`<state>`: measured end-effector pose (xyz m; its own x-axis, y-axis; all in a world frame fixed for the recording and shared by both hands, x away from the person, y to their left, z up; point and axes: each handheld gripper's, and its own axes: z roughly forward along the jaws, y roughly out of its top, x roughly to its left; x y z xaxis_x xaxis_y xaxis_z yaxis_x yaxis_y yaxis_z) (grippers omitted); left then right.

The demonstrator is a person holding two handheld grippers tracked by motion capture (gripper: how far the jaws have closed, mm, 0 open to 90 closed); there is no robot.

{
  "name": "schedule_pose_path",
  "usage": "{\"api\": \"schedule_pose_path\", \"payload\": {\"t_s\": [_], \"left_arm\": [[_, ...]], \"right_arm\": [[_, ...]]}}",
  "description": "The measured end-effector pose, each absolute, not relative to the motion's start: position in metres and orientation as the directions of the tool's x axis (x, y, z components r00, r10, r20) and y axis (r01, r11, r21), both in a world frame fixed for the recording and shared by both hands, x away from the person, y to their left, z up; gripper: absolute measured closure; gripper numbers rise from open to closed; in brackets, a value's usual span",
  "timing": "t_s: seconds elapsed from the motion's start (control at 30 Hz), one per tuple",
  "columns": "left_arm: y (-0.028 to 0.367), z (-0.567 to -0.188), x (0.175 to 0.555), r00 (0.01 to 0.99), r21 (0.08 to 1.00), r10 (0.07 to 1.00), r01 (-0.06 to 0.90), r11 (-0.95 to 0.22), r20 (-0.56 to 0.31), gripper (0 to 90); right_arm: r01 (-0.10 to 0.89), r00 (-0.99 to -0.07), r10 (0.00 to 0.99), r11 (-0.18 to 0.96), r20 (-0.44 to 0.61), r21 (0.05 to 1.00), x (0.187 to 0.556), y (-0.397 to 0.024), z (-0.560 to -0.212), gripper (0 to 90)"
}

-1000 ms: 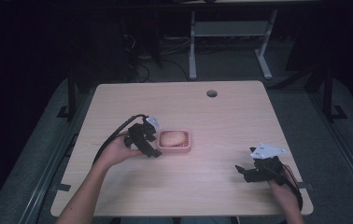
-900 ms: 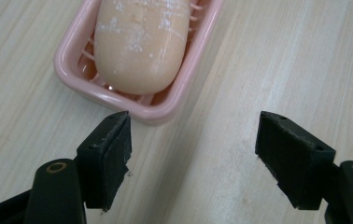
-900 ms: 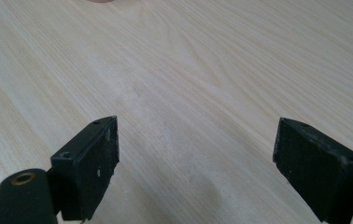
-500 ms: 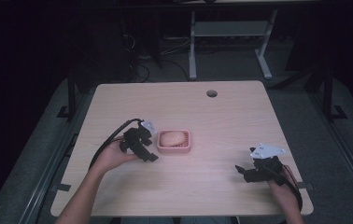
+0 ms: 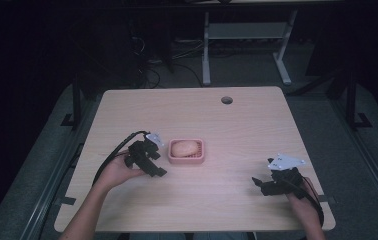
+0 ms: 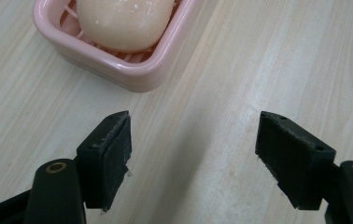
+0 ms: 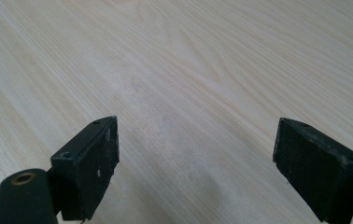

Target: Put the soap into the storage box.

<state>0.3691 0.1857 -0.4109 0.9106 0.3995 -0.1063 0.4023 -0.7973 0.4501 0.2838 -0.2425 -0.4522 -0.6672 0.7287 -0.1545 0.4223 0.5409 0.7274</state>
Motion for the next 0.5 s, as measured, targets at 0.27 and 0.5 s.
{"api": "schedule_pose_path", "payload": {"t_s": [0.27,0.5], "left_arm": [[0.193,-0.415,0.362,0.905,0.458,0.411,0.414,-0.786,-0.112,26.2],[0.199,-0.419,0.356,0.904,0.465,0.413,0.414,-0.783,-0.109,26.1]], "right_arm": [[0.426,-0.665,0.731,0.54,-0.153,0.725,0.284,-0.241,-0.453,13.8],[0.429,-0.665,0.731,0.542,-0.154,0.723,0.284,-0.241,-0.453,13.8]]}}
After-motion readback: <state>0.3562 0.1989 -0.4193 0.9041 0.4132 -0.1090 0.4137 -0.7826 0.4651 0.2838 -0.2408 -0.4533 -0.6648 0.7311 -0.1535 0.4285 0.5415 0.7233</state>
